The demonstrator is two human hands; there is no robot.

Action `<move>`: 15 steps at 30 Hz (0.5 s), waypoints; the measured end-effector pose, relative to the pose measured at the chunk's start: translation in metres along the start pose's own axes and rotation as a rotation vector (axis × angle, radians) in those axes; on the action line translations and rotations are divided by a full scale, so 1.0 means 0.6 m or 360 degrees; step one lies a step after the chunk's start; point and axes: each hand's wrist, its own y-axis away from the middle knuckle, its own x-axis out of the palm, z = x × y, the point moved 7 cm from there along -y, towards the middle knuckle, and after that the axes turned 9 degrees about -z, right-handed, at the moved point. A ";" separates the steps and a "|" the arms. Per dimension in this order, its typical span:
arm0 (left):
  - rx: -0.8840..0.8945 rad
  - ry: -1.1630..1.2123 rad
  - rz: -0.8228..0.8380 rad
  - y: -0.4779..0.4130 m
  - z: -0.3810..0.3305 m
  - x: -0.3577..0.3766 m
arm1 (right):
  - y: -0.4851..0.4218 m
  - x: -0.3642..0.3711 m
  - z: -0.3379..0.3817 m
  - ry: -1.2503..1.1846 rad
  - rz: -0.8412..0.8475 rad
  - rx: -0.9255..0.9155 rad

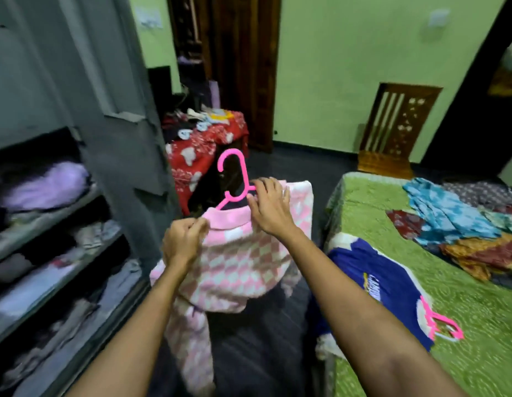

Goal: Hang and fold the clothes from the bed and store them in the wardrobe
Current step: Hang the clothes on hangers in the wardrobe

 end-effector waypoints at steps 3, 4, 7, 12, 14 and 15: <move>0.0080 -0.0109 -0.0132 -0.030 0.020 -0.115 | -0.013 -0.016 0.126 0.0105 -0.0039 -0.0475; 0.0099 -0.0158 -0.0214 -0.040 0.026 -0.161 | -0.019 -0.020 0.173 0.0115 -0.0042 -0.0629; 0.0274 -0.0191 -0.0420 -0.060 0.025 -0.264 | -0.022 -0.031 0.267 0.0150 0.0083 -0.0788; 0.0748 -0.0196 -0.0487 -0.084 -0.034 -0.356 | -0.012 -0.045 0.415 -0.0138 0.0045 -0.0824; 0.0732 -0.0129 -0.0588 -0.095 -0.044 -0.383 | -0.014 -0.049 0.465 -0.0210 0.0068 -0.0811; 0.0702 -0.0028 -0.0667 -0.102 -0.044 -0.400 | -0.017 -0.052 0.485 -0.0262 0.0096 -0.0801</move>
